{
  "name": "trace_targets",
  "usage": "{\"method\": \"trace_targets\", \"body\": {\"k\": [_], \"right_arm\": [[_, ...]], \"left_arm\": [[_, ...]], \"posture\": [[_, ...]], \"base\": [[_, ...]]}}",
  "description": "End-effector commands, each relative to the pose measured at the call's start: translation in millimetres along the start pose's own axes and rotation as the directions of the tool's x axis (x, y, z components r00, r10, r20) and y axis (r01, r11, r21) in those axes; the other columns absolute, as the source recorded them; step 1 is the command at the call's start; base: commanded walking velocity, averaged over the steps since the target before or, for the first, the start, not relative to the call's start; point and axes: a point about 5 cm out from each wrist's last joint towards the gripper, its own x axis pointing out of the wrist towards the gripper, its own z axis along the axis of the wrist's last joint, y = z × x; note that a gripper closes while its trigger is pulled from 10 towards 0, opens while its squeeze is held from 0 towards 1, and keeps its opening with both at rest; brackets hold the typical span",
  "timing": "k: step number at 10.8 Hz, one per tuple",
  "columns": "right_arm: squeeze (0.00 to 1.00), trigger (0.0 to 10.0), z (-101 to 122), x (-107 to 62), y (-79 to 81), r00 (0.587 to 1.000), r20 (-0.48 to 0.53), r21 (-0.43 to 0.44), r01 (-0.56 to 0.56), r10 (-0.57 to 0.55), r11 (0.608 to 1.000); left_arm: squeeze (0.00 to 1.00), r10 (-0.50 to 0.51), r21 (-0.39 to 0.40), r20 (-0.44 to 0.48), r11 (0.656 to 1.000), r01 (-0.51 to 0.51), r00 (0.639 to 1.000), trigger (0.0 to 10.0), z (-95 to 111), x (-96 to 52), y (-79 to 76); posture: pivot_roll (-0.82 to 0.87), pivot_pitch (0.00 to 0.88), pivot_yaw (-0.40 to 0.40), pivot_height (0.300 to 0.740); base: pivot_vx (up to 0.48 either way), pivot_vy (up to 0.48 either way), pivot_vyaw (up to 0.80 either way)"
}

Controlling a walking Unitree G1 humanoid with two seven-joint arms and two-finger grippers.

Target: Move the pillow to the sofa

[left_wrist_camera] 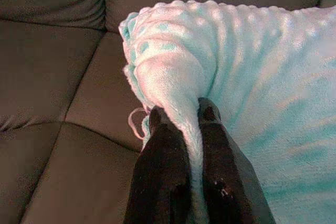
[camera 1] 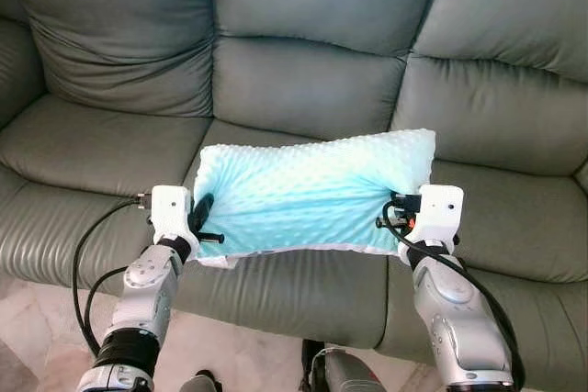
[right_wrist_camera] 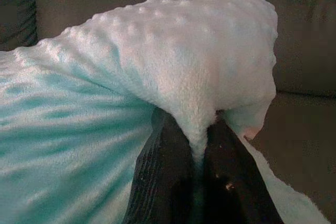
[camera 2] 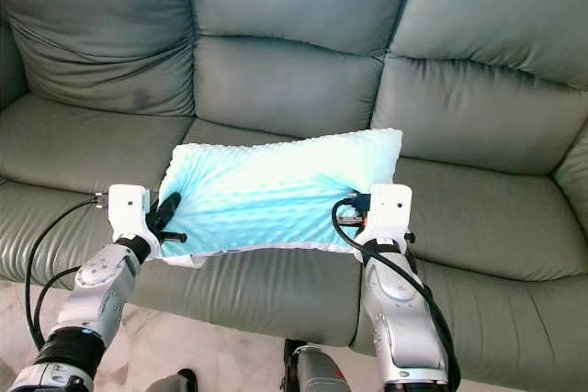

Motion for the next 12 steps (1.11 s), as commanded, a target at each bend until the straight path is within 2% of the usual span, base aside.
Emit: {"method": "trace_targets", "body": {"k": [1, 3, 6, 12], "right_arm": [[0.00, 10.0, 2, -2.5, -8.4, 1.000, 0.013, 0.001, 0.029, -0.029, 1.000], [0.00, 10.0, 2, -3.6, -8.7, 1.000, 0.009, 0.000, 0.024, -0.024, 1.000], [0.00, 10.0, 2, -3.1, -8.1, 1.000, 0.006, -0.001, 0.018, -0.018, 1.000], [0.00, 10.0, 3, -2.8, -9.9, 1.000, 0.005, -0.006, 0.019, -0.019, 1.000]], "left_arm": [[0.00, 0.029, -0.027, -0.014, 0.999, -0.030, 0.999, 10.0, -3, -2.0, 5.6], [0.00, 0.046, -0.070, -0.013, 0.996, -0.047, 0.999, 10.0, 0, -1.0, 8.8], [0.00, 0.040, -0.085, -0.017, 0.996, -0.042, 0.999, 10.0, 0, -1.2, 6.8], [0.00, -0.002, -0.106, -0.033, 0.994, -0.001, 0.999, 10.0, -4, -2.1, -3.6]], "posture": [[-0.15, 0.237, -0.022, 0.740], [-0.15, 0.238, -0.026, 0.740], [-0.15, 0.240, -0.031, 0.740], [-0.16, 0.241, -0.037, 0.740]], "base": [[0.000, 0.000, 0.00], [0.000, 0.000, 0.00], [0.000, 0.000, 0.00], [0.000, 0.465, 0.00]]}}
